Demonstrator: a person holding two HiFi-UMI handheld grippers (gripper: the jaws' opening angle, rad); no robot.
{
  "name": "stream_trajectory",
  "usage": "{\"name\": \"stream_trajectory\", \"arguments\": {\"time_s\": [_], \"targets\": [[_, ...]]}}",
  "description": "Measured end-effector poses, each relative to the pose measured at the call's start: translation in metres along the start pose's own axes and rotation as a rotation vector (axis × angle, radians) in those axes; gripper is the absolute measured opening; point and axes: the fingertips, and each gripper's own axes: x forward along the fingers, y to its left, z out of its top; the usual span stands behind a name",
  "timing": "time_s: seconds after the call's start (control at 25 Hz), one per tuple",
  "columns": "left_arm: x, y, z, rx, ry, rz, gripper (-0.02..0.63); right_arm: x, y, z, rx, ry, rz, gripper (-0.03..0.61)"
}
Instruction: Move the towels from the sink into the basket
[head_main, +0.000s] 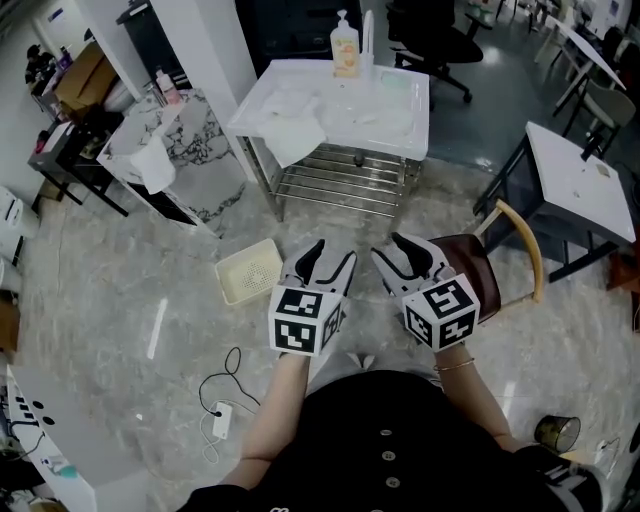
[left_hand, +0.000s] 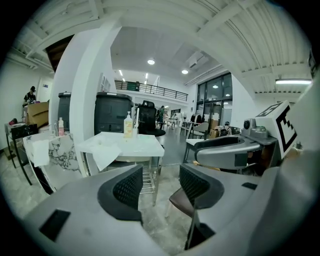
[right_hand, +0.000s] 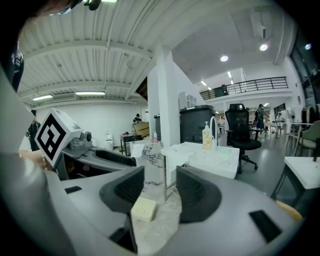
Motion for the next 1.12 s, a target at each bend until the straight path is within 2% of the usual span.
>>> {"name": "stream_trajectory", "arguments": {"time_s": [0.04,0.08,0.12,0.68,1.12], "targets": [[0.0,0.003,0.0,-0.002,-0.001,0.002,0.217,0.002,-0.001,0.0,0.013,-0.003,-0.008,0.217],[0.0,0.007,0.001,-0.003,-0.003,0.003,0.219,0.004,-0.001,0.0,0.026,-0.005,-0.013,0.258],[0.001,0.01,0.001,-0.003,-0.005,0.003,0.219,0.006,-0.001,0.0,0.036,-0.007,-0.016,0.264],[0.028,0.037,-0.007,-0.035,0.015,-0.015,0.219,0.045,-0.016,-0.013,0.049,0.047,0.002,0.256],[0.112,0.082,0.027,-0.044,0.023,-0.004,0.219,0.12,-0.09,0.009,0.04,0.053,0.034,0.256]]}}
